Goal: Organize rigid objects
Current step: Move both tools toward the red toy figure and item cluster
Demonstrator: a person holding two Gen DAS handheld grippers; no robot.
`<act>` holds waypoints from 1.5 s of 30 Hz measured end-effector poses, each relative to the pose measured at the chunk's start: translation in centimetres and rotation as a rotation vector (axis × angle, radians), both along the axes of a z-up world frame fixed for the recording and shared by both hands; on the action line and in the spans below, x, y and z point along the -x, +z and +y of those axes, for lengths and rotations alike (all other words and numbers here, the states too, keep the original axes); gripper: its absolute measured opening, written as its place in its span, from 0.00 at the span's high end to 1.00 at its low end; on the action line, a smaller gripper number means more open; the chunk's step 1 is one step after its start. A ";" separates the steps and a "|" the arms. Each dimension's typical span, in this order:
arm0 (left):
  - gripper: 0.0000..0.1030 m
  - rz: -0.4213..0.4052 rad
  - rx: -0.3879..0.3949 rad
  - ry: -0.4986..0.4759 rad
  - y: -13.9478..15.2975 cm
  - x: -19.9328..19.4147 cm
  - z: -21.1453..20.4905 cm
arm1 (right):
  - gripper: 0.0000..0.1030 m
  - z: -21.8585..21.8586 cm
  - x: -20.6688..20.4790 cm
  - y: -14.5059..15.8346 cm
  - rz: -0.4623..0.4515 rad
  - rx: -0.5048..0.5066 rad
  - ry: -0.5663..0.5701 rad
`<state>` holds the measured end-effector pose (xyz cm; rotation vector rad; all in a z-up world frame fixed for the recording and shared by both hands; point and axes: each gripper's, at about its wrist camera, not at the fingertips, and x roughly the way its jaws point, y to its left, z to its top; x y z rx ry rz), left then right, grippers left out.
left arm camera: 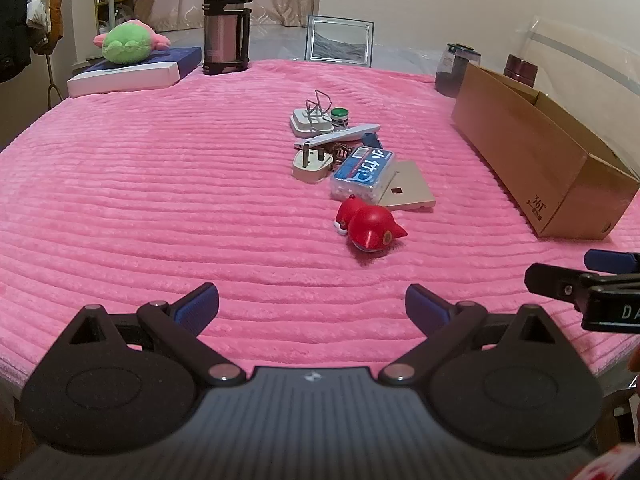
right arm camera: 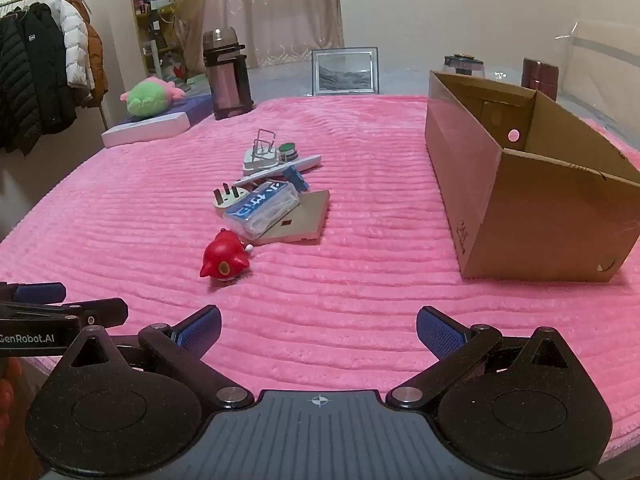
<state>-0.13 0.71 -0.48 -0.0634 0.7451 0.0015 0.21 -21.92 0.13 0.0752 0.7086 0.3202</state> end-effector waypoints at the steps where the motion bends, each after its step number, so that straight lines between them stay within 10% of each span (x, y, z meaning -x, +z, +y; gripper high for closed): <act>1: 0.05 -0.001 0.000 -0.001 0.0 0.0 0.0 | 0.02 0.0 0.0 0.0 -0.002 0.000 0.000; 45: 0.07 -0.016 -0.010 -0.009 -1.0 -3.6 5.8 | 0.02 5.7 -2.9 -1.2 -0.005 0.029 0.076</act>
